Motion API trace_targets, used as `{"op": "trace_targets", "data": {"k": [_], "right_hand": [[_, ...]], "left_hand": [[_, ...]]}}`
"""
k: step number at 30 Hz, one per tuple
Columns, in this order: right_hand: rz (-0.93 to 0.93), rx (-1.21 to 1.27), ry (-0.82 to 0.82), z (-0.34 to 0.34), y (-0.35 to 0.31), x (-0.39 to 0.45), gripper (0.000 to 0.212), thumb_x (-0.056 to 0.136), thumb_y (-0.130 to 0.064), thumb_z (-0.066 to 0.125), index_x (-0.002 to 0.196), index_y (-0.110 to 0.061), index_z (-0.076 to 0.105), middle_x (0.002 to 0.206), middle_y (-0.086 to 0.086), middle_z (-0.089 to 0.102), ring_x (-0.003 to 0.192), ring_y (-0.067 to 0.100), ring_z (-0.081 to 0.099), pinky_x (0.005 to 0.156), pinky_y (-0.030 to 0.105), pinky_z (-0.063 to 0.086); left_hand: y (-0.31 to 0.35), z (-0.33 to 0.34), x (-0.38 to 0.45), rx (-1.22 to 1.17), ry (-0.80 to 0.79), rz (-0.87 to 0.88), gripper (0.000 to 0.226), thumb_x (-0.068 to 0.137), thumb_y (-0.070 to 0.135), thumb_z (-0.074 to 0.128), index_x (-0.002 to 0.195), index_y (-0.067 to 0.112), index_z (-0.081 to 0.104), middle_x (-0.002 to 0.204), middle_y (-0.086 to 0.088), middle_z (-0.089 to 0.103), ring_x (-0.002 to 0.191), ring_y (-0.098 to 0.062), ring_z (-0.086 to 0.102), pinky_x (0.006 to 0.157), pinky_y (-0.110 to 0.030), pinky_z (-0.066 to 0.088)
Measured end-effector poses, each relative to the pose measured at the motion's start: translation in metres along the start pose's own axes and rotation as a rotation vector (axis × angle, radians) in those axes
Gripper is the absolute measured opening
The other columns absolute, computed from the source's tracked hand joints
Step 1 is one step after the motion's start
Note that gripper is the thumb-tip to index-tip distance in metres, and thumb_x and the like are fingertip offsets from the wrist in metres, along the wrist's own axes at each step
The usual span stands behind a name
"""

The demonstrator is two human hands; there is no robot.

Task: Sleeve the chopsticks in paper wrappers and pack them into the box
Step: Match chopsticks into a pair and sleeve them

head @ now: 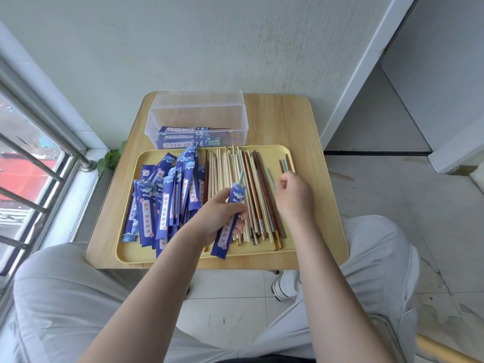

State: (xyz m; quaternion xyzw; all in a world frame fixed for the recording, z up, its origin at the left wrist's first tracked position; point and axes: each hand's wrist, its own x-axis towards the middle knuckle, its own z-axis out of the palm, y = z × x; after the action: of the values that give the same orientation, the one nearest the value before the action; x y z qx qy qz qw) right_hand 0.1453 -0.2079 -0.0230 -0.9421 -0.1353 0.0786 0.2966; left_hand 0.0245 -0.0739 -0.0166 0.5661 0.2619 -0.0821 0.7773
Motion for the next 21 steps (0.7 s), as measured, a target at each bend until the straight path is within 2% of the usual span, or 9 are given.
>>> {"op": "trace_targets", "data": {"k": [2, 3, 5, 9, 12, 14, 16, 17, 21], "right_hand": [[0.074, -0.279, -0.066, 0.002, 0.011, -0.001, 0.015, 0.101, -0.015, 0.054, 0.111, -0.009, 0.063, 0.096, 0.004, 0.063, 0.072, 0.018, 0.055, 0.047, 0.023, 0.033], [0.115, -0.339, -0.119, 0.004, 0.013, -0.002, 0.015, 0.100, -0.015, 0.056, 0.112, -0.008, 0.062, 0.094, 0.005, 0.061, 0.070, 0.019, 0.056, 0.045, 0.024, 0.034], [0.158, -0.374, -0.184, 0.008, 0.013, -0.004, 0.016, 0.098, -0.015, 0.058, 0.111, -0.007, 0.063, 0.094, 0.006, 0.063, 0.072, 0.021, 0.060, 0.049, 0.026, 0.043], [0.141, -0.313, -0.112, 0.008, 0.005, -0.001, 0.019, 0.097, -0.024, 0.060, 0.105, -0.006, 0.064, 0.094, 0.006, 0.064, 0.075, 0.022, 0.063, 0.053, 0.027, 0.047], [0.067, -0.038, 0.014, -0.001, 0.000, 0.001, 0.012, 0.098, -0.021, 0.056, 0.102, -0.010, 0.059, 0.083, -0.003, 0.059, 0.064, 0.010, 0.054, 0.048, 0.021, 0.033], [0.044, 0.220, 0.066, -0.010, -0.007, 0.003, 0.002, 0.097, -0.016, 0.057, 0.098, -0.015, 0.059, 0.084, -0.005, 0.061, 0.066, 0.008, 0.058, 0.052, 0.021, 0.040], [0.062, 0.520, 0.131, -0.018, -0.014, 0.007, 0.009, 0.093, -0.011, 0.061, 0.091, -0.020, 0.063, 0.090, 0.000, 0.068, 0.068, 0.015, 0.066, 0.060, 0.029, 0.053], [0.081, 0.675, 0.133, -0.022, -0.017, 0.008, 0.012, 0.092, -0.008, 0.062, 0.090, -0.020, 0.065, 0.088, 0.002, 0.071, 0.065, 0.015, 0.066, 0.061, 0.032, 0.054], [0.073, 1.100, 0.042, -0.038, -0.029, 0.012, 0.009, 0.092, -0.004, 0.067, 0.093, -0.011, 0.073, 0.075, 0.005, 0.070, 0.066, 0.017, 0.065, 0.065, 0.026, 0.054]], "left_hand": [[-0.002, -0.002, 0.002, -0.013, 0.034, -0.008, 0.008, 0.102, 0.011, 0.053, 0.106, 0.010, 0.047, 0.067, -0.006, 0.052, 0.050, -0.019, 0.044, 0.047, -0.027, 0.041], [-0.003, -0.002, 0.002, -0.036, 0.051, -0.027, 0.012, 0.104, 0.021, 0.052, 0.106, 0.011, 0.048, 0.065, -0.004, 0.050, 0.051, -0.018, 0.042, 0.047, -0.027, 0.040], [-0.003, -0.002, 0.004, -0.071, 0.071, -0.054, 0.027, 0.106, 0.039, 0.045, 0.106, 0.013, 0.051, 0.064, -0.003, 0.046, 0.051, -0.018, 0.039, 0.048, -0.027, 0.038], [-0.005, -0.003, 0.006, -0.110, 0.061, -0.026, 0.036, 0.109, 0.043, 0.034, 0.109, 0.012, 0.053, 0.066, -0.007, 0.047, 0.050, -0.020, 0.041, 0.047, -0.028, 0.040], [-0.006, -0.007, 0.006, -0.159, 0.077, -0.040, 0.045, 0.108, 0.047, 0.030, 0.108, 0.012, 0.058, 0.066, -0.006, 0.050, 0.051, -0.019, 0.043, 0.048, -0.028, 0.041], [-0.006, -0.010, 0.006, -0.213, 0.080, -0.063, 0.048, 0.108, 0.047, 0.028, 0.105, 0.012, 0.061, 0.066, -0.005, 0.049, 0.052, -0.019, 0.042, 0.048, -0.028, 0.040], [-0.005, -0.012, 0.006, -0.251, 0.062, -0.068, 0.046, 0.108, 0.042, 0.027, 0.103, 0.011, 0.061, 0.067, -0.005, 0.047, 0.051, -0.018, 0.040, 0.048, -0.028, 0.038], [-0.005, -0.013, 0.006, -0.259, 0.049, -0.070, 0.044, 0.107, 0.039, 0.027, 0.102, 0.011, 0.061, 0.067, -0.005, 0.046, 0.051, -0.018, 0.040, 0.048, -0.028, 0.038], [-0.007, -0.019, 0.008, -0.220, 0.029, -0.074, 0.044, 0.107, 0.034, 0.029, 0.105, 0.007, 0.063, 0.069, -0.005, 0.049, 0.055, -0.018, 0.043, 0.053, -0.028, 0.041]]}}
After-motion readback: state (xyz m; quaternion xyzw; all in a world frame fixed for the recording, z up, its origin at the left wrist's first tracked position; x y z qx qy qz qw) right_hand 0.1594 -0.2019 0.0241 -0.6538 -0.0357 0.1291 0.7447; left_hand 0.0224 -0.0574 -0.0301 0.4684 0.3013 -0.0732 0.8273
